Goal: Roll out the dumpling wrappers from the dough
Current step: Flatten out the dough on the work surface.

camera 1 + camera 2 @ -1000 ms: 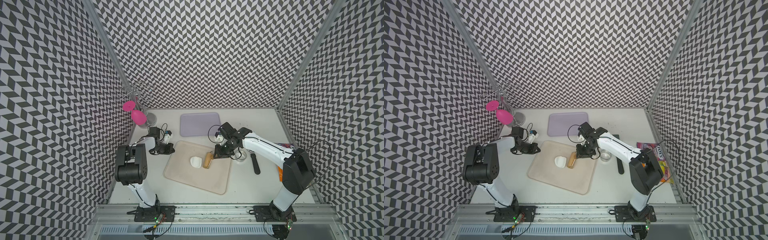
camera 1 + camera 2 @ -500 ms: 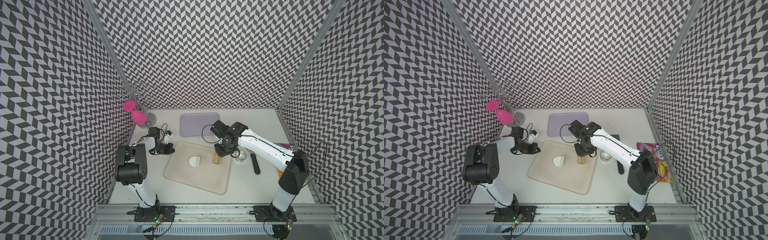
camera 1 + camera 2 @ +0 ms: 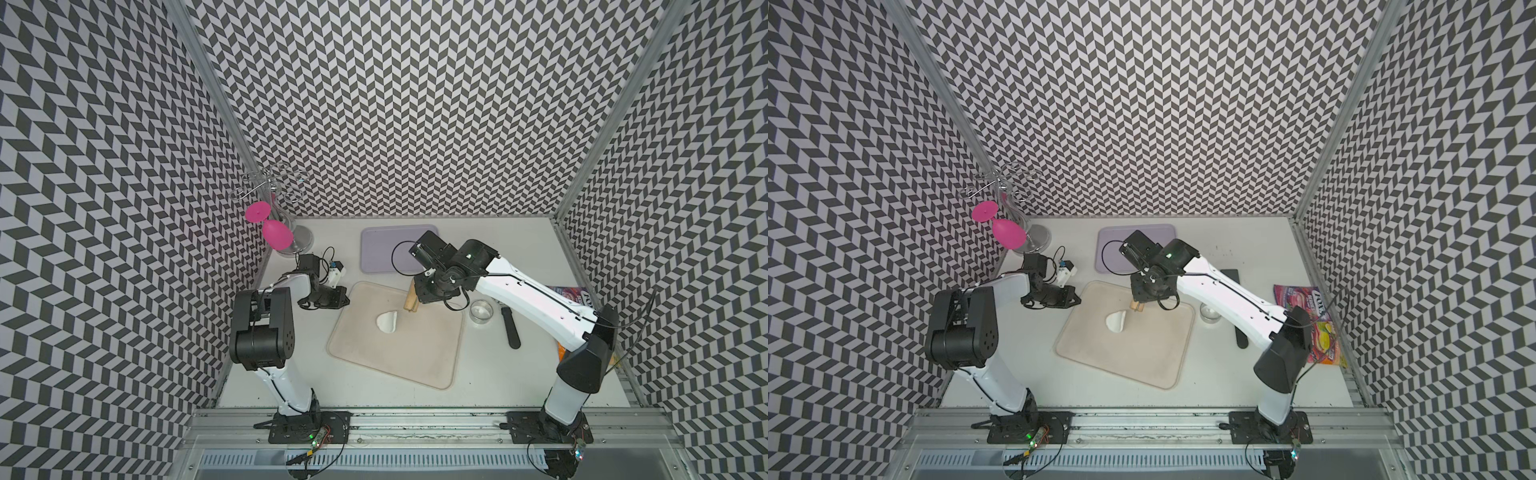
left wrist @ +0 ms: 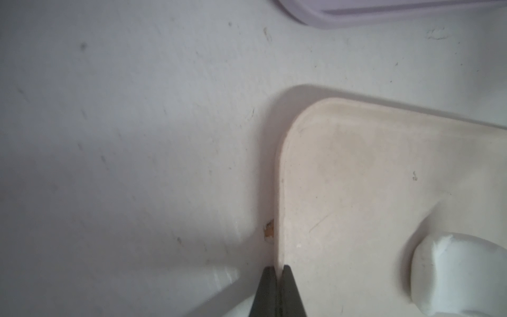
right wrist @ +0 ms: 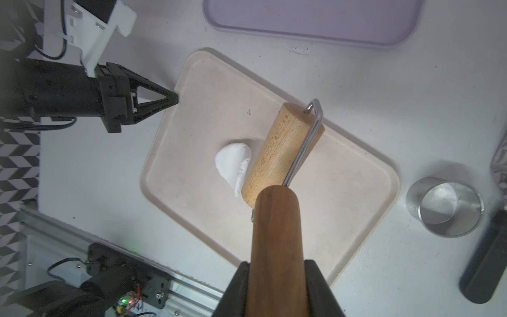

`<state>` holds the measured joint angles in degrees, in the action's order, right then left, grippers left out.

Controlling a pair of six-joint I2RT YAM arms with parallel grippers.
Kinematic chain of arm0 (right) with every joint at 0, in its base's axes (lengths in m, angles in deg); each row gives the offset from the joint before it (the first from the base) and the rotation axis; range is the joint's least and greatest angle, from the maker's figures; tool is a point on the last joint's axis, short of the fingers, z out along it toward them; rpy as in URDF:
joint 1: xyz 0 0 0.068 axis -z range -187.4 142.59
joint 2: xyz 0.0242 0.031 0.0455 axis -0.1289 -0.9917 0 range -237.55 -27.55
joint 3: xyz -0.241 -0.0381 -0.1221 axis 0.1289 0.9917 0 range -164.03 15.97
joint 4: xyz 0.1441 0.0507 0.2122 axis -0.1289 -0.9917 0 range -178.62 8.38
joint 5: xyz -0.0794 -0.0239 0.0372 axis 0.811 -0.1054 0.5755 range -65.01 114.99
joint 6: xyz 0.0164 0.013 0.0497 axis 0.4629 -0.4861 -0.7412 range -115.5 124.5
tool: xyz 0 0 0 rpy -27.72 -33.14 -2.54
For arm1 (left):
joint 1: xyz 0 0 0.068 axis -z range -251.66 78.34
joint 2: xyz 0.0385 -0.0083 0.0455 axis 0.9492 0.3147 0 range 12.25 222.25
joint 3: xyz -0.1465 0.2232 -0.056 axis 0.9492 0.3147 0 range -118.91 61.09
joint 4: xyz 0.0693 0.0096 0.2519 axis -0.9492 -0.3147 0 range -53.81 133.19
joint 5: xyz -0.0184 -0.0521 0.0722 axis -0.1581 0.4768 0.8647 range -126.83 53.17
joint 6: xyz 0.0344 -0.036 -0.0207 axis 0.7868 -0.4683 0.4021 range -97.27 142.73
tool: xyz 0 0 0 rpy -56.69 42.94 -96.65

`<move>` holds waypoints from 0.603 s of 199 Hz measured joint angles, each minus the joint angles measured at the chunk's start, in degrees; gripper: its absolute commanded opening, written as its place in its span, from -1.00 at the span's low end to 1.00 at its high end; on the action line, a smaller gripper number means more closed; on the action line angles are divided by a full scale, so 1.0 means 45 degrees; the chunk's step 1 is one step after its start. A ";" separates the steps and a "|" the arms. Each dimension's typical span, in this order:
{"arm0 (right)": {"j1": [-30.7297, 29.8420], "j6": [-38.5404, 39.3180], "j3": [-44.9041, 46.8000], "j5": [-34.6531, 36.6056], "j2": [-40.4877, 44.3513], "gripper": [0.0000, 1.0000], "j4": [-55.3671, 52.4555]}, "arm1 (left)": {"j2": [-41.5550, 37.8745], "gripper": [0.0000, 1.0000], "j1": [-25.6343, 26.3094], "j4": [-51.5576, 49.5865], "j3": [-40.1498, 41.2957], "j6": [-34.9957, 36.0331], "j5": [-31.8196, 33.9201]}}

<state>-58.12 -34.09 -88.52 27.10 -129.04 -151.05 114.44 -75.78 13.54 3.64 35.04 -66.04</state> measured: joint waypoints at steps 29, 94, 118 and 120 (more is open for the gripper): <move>-0.0607 -0.2725 0.0291 -0.0083 0.0053 -1.00 0.0699 | 0.0000 -1.00 0.0000 0.0000 0.0005 0.0000 0.0000; -0.1632 -0.7597 0.0996 -0.0699 0.0903 -1.00 0.1778 | 0.0000 -1.00 0.0000 0.0000 0.0005 0.0000 0.0005; -0.1831 -0.8471 0.0758 -0.1209 0.0238 -1.00 0.1841 | 0.0000 -1.00 0.0000 0.0000 0.0005 0.0000 0.0005; -0.1855 -0.8510 0.0753 -0.1258 0.0175 -1.00 0.1836 | 0.0000 -1.00 0.0000 0.0000 0.0005 0.0000 0.0005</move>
<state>-66.47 -72.38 -85.13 21.44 -128.25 -142.79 114.44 -75.78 13.54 3.66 35.04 -66.02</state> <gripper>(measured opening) 0.309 0.067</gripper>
